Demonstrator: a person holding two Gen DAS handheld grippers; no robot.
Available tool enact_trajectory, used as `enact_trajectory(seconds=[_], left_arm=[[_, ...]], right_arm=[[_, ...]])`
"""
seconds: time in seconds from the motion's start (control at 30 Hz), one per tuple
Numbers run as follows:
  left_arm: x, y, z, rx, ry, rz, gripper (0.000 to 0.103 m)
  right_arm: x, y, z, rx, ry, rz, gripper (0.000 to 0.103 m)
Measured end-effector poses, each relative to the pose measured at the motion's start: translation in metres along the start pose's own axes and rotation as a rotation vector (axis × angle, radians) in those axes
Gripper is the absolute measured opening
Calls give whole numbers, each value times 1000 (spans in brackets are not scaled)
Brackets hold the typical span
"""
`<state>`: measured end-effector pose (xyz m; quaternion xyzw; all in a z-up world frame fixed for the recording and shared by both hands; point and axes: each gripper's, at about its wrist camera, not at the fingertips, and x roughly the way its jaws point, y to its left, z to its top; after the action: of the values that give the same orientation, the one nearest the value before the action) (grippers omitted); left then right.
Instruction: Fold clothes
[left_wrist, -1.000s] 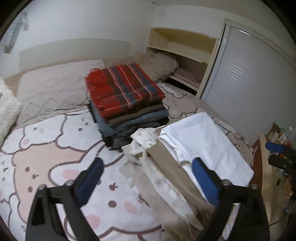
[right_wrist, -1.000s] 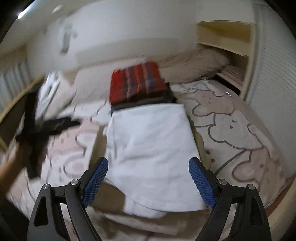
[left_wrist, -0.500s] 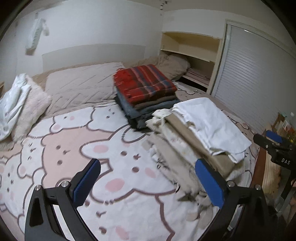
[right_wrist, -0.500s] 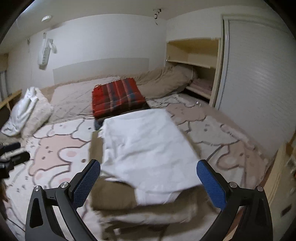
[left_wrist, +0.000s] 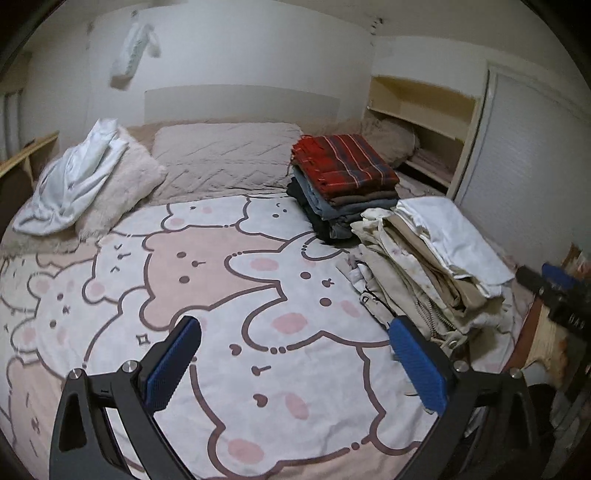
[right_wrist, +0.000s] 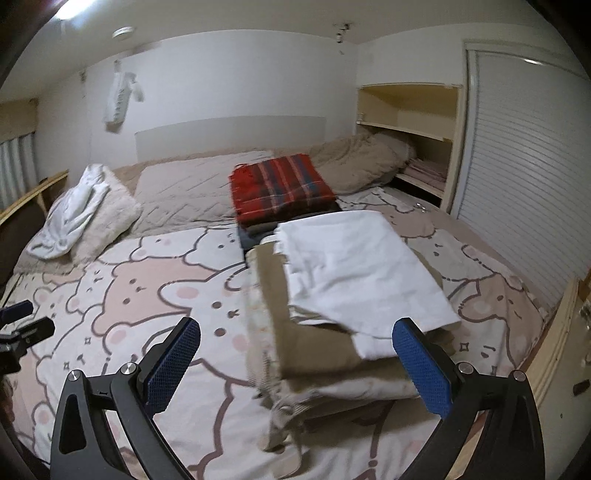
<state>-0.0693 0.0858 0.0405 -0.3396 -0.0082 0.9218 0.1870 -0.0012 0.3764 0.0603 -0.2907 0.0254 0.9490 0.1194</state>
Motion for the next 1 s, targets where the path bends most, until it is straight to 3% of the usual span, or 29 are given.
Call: enact_trajectory(seconds=[0.43, 1.0], left_arm=[[-28, 24, -30, 17, -32, 93, 102], [-45, 41, -52, 22, -33, 163, 102]], right_arm=[[-13, 60, -28, -85, 26, 59, 103], [-15, 80, -44, -107, 45, 55, 103]])
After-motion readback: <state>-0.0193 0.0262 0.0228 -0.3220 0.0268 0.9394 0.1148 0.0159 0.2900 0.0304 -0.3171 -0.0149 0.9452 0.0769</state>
